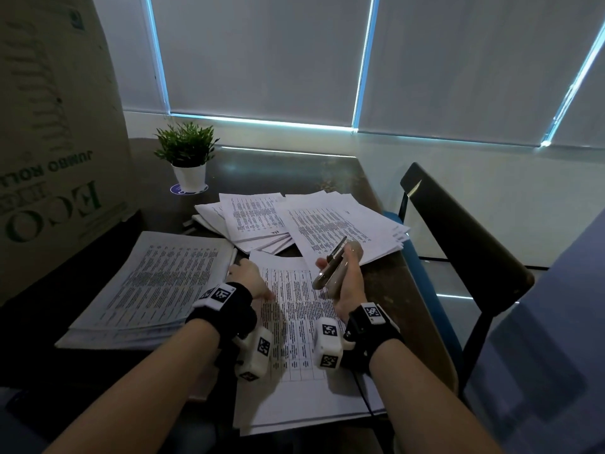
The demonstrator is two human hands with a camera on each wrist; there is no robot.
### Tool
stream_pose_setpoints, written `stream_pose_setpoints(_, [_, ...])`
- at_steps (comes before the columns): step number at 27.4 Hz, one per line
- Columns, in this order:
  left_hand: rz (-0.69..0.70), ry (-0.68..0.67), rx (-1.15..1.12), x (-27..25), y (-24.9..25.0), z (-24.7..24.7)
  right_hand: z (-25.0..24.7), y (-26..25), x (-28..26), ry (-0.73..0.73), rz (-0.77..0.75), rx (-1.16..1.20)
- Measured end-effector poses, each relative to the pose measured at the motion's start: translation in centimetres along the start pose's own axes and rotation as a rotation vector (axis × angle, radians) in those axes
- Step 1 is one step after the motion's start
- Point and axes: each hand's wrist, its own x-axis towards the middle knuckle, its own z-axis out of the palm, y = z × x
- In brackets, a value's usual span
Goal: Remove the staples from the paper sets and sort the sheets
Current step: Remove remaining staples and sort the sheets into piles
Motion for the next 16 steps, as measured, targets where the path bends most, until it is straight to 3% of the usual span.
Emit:
stream_pose_setpoints(3, [0.038, 0.021, 0.130, 0.0, 0.3, 0.4, -0.1, 0.2, 0.4, -0.010, 0.008, 0.010])
stream_pose_setpoints(6, [0.100, 0.060, 0.109, 0.1, 0.6, 0.6, -0.4, 0.2, 0.6, -0.005, 0.030, 0.070])
stream_pose_setpoints(11, [0.165, 0.170, -0.363, -0.1, 1.1, 0.1, -0.4, 0.4, 0.6, 0.017, 0.032, 0.050])
stream_pose_setpoints(16, [0.195, 0.334, -0.583, -1.9, -0.2, -1.5, 0.3, -1.3, -0.2, 0.033, 0.031, -0.117])
